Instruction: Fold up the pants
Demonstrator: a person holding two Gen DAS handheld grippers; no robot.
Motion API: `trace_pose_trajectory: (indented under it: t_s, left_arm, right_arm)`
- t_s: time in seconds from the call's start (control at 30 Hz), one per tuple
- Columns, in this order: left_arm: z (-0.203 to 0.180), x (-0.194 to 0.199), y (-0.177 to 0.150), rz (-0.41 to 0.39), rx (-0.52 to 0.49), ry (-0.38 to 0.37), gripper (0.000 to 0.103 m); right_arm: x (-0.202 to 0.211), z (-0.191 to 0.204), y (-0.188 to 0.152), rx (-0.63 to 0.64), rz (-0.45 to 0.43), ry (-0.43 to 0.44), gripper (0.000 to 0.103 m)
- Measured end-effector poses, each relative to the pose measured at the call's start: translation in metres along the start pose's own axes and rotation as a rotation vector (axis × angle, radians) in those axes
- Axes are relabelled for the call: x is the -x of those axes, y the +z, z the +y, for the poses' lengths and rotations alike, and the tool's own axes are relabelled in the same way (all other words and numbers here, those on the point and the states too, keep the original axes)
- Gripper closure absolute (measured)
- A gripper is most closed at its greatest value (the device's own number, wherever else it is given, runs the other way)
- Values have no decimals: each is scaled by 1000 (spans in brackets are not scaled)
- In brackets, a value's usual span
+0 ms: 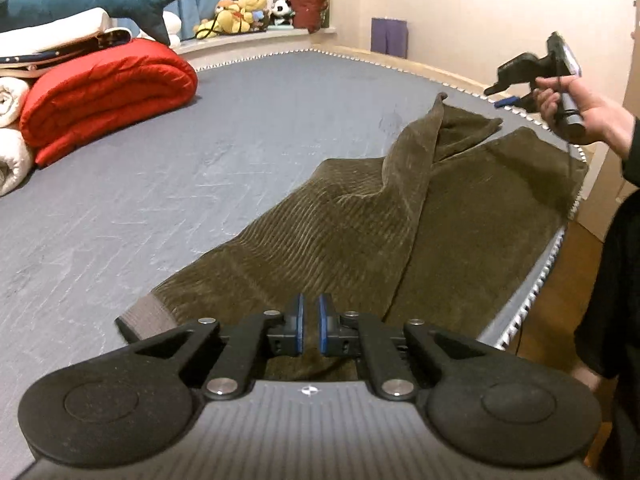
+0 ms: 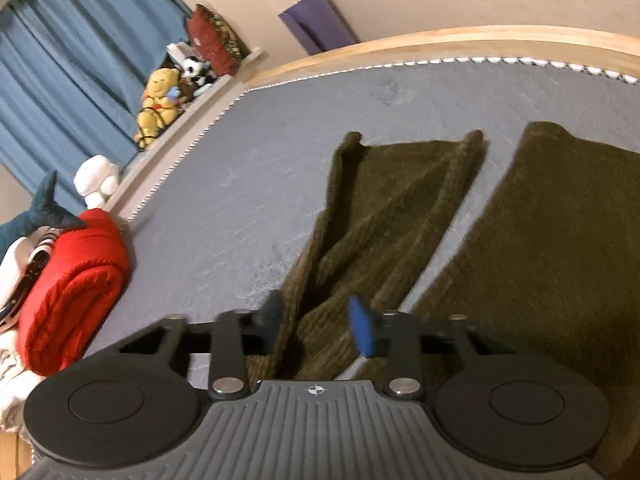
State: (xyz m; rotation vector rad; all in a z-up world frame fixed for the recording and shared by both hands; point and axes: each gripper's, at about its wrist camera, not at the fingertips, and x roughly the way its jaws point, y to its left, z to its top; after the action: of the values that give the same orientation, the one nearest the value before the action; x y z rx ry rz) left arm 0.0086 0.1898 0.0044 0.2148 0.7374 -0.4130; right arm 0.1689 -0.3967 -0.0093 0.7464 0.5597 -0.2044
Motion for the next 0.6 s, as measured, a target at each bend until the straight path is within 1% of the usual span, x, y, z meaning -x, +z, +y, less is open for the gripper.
trace_pose_trajectory:
  t_s: [0.03, 0.1, 0.13, 0.2, 0.23, 0.43, 0.47, 0.5, 0.6]
  left_arm:
    - [-4, -9, 4, 10, -5, 0, 95]
    - [-8, -27, 11, 27, -21, -1, 89]
    - [-11, -35, 14, 30, -27, -12, 88]
    - [-14, -52, 19, 31, -39, -48, 81]
    - [-17, -59, 20, 34, -47, -60, 80]
    - [-35, -97, 23, 86, -126, -126, 79]
    - [-39, -102, 23, 90, -130, -136, 76]
    - [-40, -105, 24, 95, -134, -143, 72]
    - [-44, -116, 25, 110, -153, -162, 64]
  right_arm:
    - [-3, -1, 3, 6, 1, 17, 76]
    - [-9, -4, 7, 7, 5, 46, 76]
    - [-14, -5, 9, 7, 15, 67, 76]
    - [-26, -7, 14, 10, 41, 102, 74]
    - [-33, -7, 16, 12, 54, 111, 74]
    - [-81, -6, 17, -9, 131, 118, 67]
    - [-90, -5, 16, -13, 143, 115, 65]
    - [-98, -4, 15, -15, 155, 114, 64]
    - [-124, -1, 11, -14, 192, 104, 64]
